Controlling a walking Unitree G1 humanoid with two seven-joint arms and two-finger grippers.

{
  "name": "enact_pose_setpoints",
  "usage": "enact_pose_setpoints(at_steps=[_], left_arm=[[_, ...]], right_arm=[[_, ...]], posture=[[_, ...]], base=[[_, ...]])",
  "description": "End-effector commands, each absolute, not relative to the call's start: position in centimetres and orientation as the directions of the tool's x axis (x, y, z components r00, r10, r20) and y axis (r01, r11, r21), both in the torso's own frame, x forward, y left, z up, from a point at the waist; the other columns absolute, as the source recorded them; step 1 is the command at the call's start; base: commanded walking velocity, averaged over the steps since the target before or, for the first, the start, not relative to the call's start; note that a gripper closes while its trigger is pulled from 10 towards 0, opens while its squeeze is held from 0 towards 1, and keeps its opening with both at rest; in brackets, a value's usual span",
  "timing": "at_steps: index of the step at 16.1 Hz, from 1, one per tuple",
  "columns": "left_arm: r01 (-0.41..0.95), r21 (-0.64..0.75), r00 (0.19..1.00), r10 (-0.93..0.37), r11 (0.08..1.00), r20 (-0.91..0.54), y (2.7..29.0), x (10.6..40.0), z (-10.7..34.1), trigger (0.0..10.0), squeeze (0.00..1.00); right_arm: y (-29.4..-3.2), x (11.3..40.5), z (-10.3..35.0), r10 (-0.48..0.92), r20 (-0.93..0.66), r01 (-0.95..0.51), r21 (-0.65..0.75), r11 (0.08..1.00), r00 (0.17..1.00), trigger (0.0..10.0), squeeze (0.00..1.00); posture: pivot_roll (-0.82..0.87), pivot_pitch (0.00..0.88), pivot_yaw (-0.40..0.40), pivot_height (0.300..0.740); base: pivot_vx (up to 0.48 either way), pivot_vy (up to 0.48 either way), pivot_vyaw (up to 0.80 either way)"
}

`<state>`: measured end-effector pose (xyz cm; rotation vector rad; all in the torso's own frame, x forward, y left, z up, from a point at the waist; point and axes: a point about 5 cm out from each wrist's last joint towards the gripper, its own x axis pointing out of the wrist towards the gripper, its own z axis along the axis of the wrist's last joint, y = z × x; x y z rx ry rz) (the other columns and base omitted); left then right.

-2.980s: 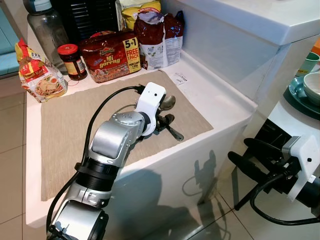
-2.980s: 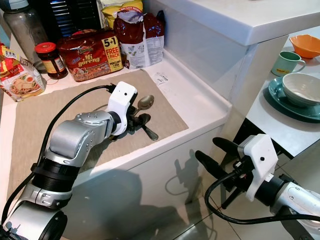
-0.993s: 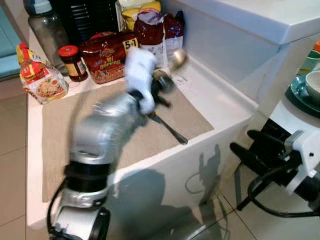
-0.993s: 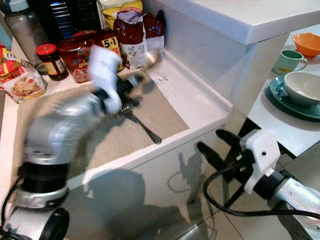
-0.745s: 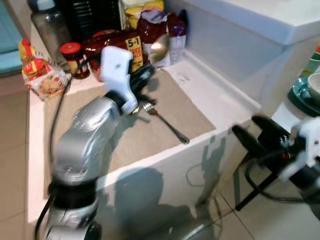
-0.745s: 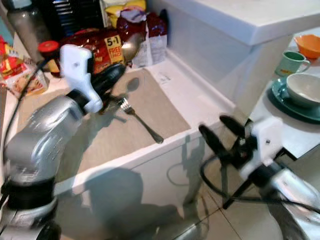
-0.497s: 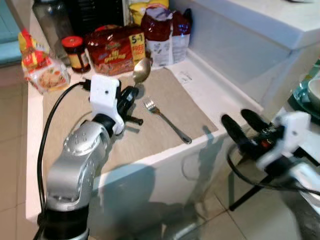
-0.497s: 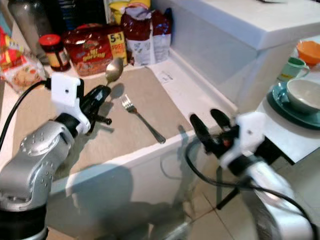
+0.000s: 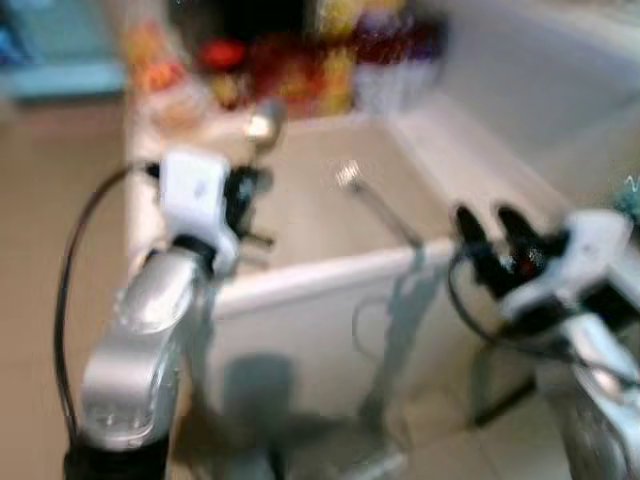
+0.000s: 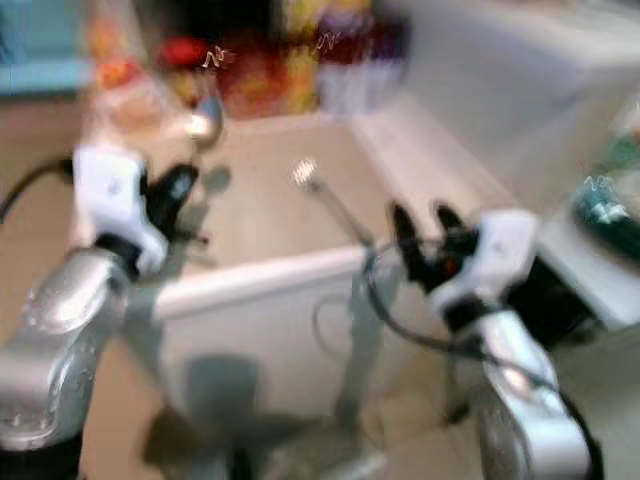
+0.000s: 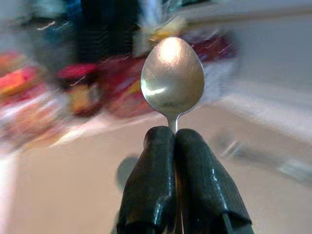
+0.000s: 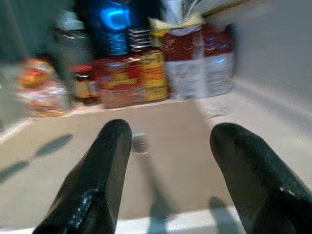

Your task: Setting the table

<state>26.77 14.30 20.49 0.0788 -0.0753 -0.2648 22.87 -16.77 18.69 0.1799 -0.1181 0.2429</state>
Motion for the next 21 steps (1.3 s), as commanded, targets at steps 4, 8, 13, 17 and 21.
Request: enact_pose_setpoints(at_steps=[4, 8, 13, 17, 21], left_arm=[[0.280, 0.125, 0.952, -0.292, 0.952, 0.092, 13.2, 26.7, 21.2, 10.0, 0.00], [0.276, 0.155, 0.957, -0.286, 0.949, 0.045, 13.6, 25.8, 19.7, 10.0, 0.00], [0.225, 0.208, 0.970, -0.239, 0.952, 0.046, 13.5, 25.9, 18.8, 10.0, 0.00], [0.273, 0.210, 0.957, -0.287, 0.939, 0.041, 12.3, 26.9, 18.7, 10.0, 0.00], [0.298, 0.213, 0.947, -0.316, 0.930, 0.054, 11.4, 27.2, 18.6, 10.0, 0.00]], right_arm=[[-16.6, 22.8, 18.5, 0.205, 0.133, -0.225, 0.149, 0.963, 0.970, 10.0, 0.00], [-16.0, 23.2, 18.3, 0.267, 0.124, -0.284, 0.144, 0.948, 0.956, 10.0, 0.00], [-17.2, 23.7, 18.1, 0.240, 0.119, -0.251, 0.090, 0.964, 0.964, 10.0, 0.00], [-17.6, 23.0, 17.9, 0.183, 0.121, -0.194, 0.084, 0.977, 0.976, 10.0, 0.00], [-18.1, 22.3, 17.5, 0.135, 0.109, -0.146, 0.094, 0.985, 0.985, 10.0, 0.00]], posture=[[0.09, 0.048, -0.031, 0.740], [0.10, 0.055, -0.055, 0.740], [0.09, 0.053, -0.051, 0.740], [0.05, 0.043, -0.014, 0.740], [0.02, 0.035, -0.003, 0.740]], base=[[0.000, -0.480, 0.00], [0.000, -0.480, 0.36], [0.000, -0.480, 0.80], [0.000, -0.480, 0.80], [0.000, -0.480, 0.60]])
